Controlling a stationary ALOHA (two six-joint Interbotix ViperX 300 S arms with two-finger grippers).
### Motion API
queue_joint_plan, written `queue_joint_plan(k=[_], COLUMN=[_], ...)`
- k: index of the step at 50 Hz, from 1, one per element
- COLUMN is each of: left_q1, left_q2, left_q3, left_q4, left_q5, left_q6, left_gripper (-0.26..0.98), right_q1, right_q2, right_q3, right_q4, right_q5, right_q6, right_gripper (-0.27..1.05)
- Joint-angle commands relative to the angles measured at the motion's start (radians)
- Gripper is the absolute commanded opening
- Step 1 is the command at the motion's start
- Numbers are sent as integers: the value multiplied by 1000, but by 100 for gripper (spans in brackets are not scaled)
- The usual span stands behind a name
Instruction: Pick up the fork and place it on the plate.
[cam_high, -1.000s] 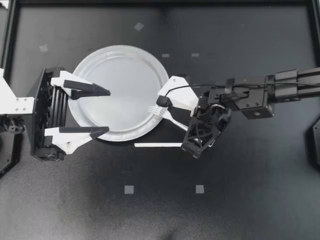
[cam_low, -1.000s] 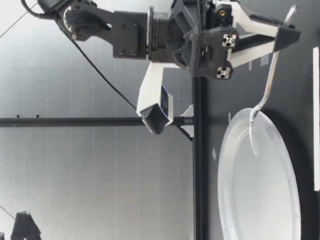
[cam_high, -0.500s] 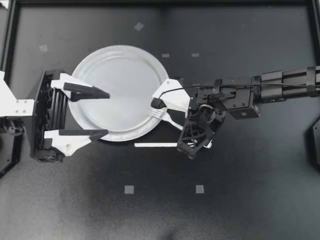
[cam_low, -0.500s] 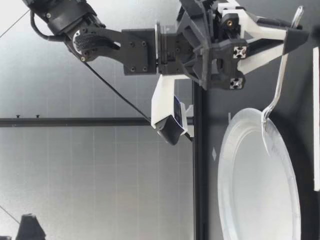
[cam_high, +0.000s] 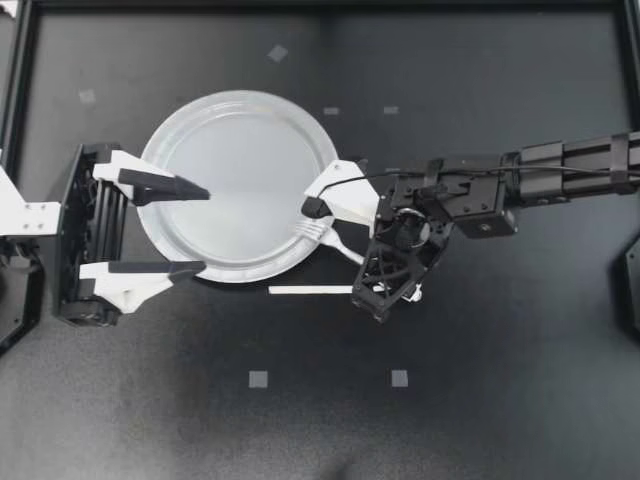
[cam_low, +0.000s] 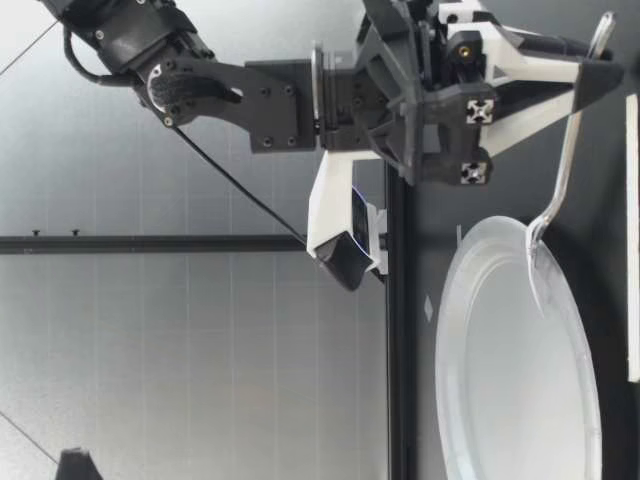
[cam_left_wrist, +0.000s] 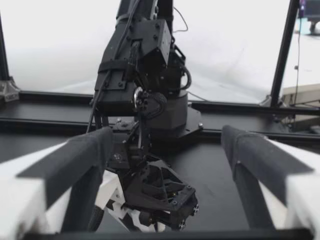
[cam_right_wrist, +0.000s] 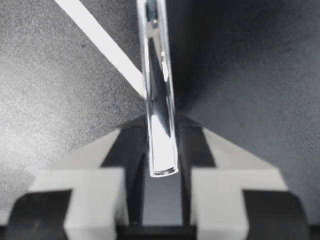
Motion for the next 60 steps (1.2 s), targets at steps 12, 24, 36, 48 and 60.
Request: queue_joint_plan(k=[12,24,36,48,60], left_q1=[-2,-23,-26,-26,-26], left_q2=[-69,-72,-72,-80,-80], left_q3=[29,29,32,23,-6], left_q4=[2,2,2,2,-6], left_q5=[-15,-14,-14,-9,52], left_q6=[-5,-5,-5,-5,-12], left_gripper=[86,86,86,86,86], right_q1=[-8,-8,-8,-12,-9], right_q2=[-9,-6,-3,-121,-221], right_q3=[-35,-35,-38,-74,-104], right_q4=[18,32,32,31,34], right_q5=[5,12,29,35,-5], right_q6=[-5,-5,-6,-18,-129], right_gripper=[30,46,55,55,55])
